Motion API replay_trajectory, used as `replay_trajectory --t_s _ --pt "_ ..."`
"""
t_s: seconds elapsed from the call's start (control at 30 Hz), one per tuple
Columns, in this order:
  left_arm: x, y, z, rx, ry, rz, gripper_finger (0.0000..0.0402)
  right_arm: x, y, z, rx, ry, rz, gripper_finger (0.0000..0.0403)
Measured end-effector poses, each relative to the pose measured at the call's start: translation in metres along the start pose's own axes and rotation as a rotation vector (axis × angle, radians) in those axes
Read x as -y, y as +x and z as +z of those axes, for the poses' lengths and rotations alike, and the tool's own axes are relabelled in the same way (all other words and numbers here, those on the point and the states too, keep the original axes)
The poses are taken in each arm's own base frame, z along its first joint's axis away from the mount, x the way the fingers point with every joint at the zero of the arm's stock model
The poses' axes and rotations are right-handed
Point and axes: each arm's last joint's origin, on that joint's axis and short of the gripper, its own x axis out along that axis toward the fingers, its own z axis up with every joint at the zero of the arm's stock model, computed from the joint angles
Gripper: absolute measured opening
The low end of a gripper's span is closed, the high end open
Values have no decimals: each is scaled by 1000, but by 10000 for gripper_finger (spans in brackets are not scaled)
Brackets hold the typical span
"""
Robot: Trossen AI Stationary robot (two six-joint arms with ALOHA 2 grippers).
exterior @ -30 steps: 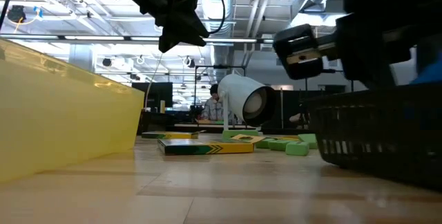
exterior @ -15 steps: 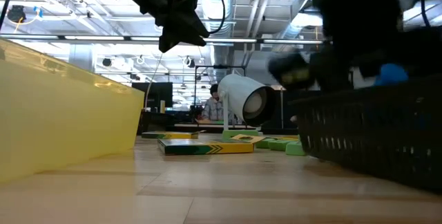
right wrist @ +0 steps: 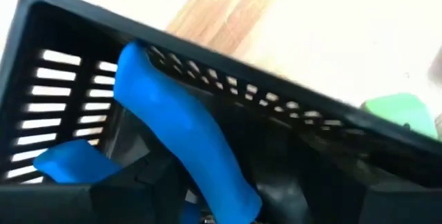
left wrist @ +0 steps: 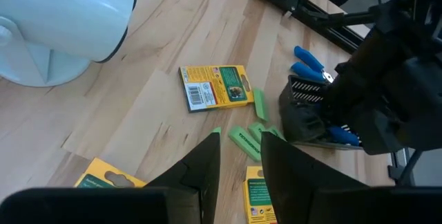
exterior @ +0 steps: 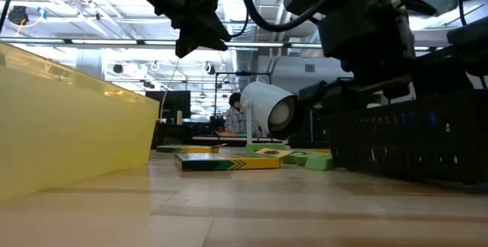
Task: Pick & Place School Supplies
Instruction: Put the blue hole puncher into the bottom black bin
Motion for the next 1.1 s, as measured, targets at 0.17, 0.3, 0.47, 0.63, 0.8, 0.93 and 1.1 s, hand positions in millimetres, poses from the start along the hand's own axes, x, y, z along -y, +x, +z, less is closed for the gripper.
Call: replay_trajectory --t_s 0.17,0.3,0.47,0.63,0.8,0.93,1.1 --pt "0 0 0 0 0 0 100 1 -1 -1 8 54 28 216" --pt "0 0 0 0 1 0 100 -3 -2 1 40 57 111 212" --pt "0 0 0 -1 2 0 100 -3 -2 1 37 82 113 212" --pt "0 0 0 -2 2 1 100 -3 -2 1 40 95 129 209" --pt "0 0 0 -2 2 1 100 -6 -12 0 55 108 161 209" --pt "0 0 0 -2 3 1 100 -10 -28 2 102 123 198 213" --pt "0 0 0 -1 2 0 100 -18 -51 0 133 129 190 217"
